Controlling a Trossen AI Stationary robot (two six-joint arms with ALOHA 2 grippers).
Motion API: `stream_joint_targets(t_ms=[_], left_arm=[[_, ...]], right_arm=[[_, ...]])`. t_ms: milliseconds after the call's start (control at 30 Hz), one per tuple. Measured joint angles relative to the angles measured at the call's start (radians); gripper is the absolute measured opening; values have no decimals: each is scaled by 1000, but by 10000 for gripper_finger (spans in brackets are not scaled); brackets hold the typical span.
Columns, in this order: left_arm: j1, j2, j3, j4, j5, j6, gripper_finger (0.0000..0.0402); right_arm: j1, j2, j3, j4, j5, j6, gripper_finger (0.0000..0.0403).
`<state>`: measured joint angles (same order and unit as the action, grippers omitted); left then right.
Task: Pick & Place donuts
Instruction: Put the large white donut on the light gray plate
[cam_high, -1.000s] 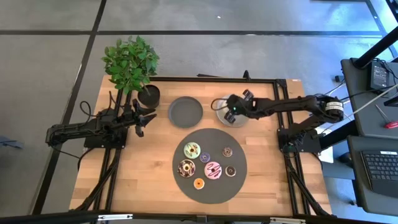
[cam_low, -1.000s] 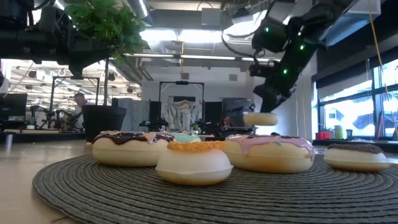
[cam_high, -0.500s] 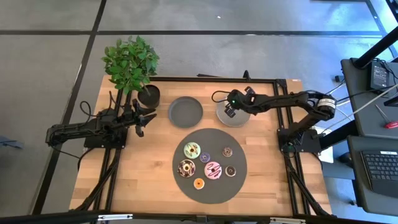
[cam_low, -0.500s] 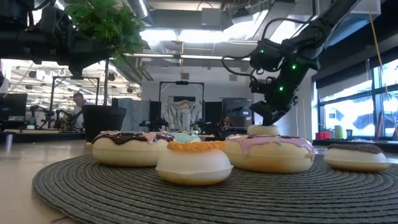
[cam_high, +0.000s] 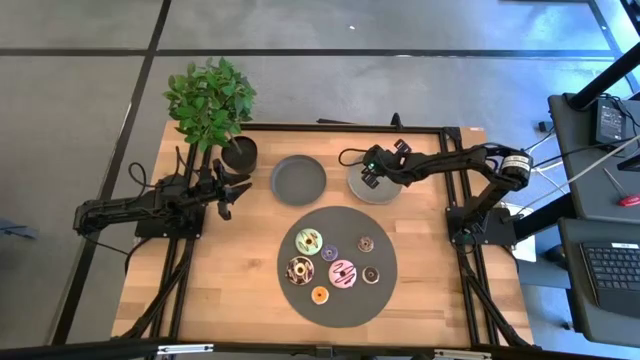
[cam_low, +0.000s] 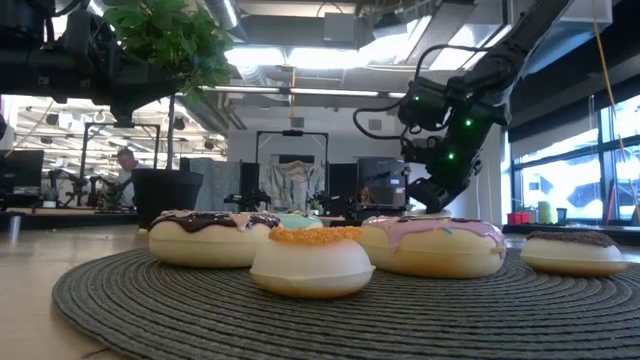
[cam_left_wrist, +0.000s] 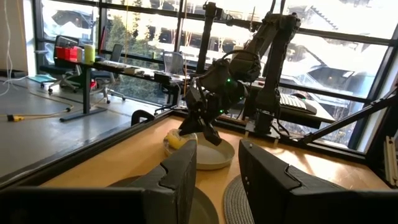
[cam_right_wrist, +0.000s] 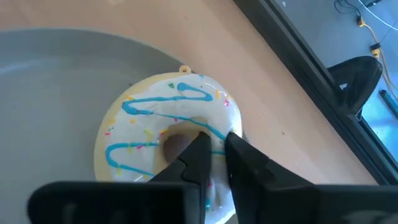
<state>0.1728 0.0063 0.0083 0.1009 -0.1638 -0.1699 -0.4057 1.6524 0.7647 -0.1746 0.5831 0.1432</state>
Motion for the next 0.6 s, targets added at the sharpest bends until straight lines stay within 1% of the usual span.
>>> stream_joint_targets(t_ms=[167, 433, 600], left_arm=[[0, 0, 0, 0, 0, 0, 116], [0, 0, 0, 0, 0, 0, 116], [0, 0, 0, 0, 0, 0, 116]], right_arm=[[0, 0, 0, 0, 0, 8, 74], [0, 0, 2, 12, 0, 18, 136], [1, -39, 12, 13, 0, 22, 154]])
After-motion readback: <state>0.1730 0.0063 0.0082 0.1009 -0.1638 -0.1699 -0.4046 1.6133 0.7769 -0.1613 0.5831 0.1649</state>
